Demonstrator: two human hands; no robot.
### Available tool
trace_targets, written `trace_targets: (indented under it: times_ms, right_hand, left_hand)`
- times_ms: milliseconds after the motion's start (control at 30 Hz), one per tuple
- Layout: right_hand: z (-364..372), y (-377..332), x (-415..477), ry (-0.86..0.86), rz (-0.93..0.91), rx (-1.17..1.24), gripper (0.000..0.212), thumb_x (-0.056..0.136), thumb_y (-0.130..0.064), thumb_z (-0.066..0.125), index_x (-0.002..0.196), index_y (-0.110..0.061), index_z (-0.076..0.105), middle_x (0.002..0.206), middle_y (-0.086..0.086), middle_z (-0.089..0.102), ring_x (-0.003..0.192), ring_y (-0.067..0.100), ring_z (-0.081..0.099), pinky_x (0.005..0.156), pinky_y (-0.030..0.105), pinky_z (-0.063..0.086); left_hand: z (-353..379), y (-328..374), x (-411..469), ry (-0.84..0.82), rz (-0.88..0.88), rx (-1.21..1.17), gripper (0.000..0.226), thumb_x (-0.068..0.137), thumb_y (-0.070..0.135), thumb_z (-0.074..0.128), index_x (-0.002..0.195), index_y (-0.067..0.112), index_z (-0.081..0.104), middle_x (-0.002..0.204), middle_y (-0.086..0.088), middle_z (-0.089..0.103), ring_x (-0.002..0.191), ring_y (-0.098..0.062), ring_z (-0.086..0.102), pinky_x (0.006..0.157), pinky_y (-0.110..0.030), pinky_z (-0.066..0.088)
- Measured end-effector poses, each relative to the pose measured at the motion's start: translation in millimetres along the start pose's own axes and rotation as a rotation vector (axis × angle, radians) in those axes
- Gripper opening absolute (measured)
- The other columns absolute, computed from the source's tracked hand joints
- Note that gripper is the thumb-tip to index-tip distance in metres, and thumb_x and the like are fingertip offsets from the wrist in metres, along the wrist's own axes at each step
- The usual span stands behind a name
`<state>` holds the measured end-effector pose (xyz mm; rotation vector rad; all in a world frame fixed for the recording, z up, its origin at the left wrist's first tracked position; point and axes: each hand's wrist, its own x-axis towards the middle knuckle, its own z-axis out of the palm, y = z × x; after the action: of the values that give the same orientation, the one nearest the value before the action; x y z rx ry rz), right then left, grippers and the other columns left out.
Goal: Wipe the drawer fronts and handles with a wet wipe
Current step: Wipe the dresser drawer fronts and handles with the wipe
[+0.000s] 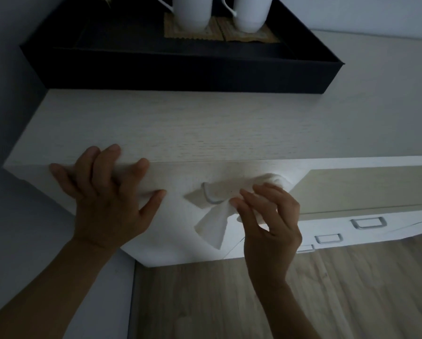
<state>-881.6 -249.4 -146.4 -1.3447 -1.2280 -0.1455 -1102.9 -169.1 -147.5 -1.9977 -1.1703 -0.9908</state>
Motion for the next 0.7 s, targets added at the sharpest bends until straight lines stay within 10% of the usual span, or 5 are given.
trace_targets:
  times_ms: [400, 700]
  right_hand:
    - [-16.5, -40.6, 18.8, 0.134, 0.875, 0.233, 0.022, 0.084, -0.015, 0.072, 0.08, -0.036, 0.069, 0.098, -0.01, 0.073, 0.092, 0.001, 0.066, 0.087, 0.021, 0.054]
    - [-109.6, -32.9, 9.6, -0.017, 1.021, 0.099, 0.025, 0.08, -0.003, 0.075, 0.065, -0.022, 0.07, 0.061, -0.014, 0.069, 0.059, -0.002, 0.061, 0.054, 0.004, 0.043]
  left_hand:
    - [-31.6, 13.9, 0.2, -0.195, -0.046, 0.013, 0.064, 0.088, 0.048, 0.051, 0.139, 0.015, 0.031, 0.138, -0.022, 0.032, 0.128, -0.043, 0.03, 0.118, -0.057, -0.001]
    - [-82.2, 30.6, 16.4, -0.532, -0.208, -0.034, 0.058, 0.099, 0.049, 0.026, 0.14, 0.011, 0.041, 0.145, -0.03, 0.038, 0.133, -0.051, 0.035, 0.109, -0.067, 0.019]
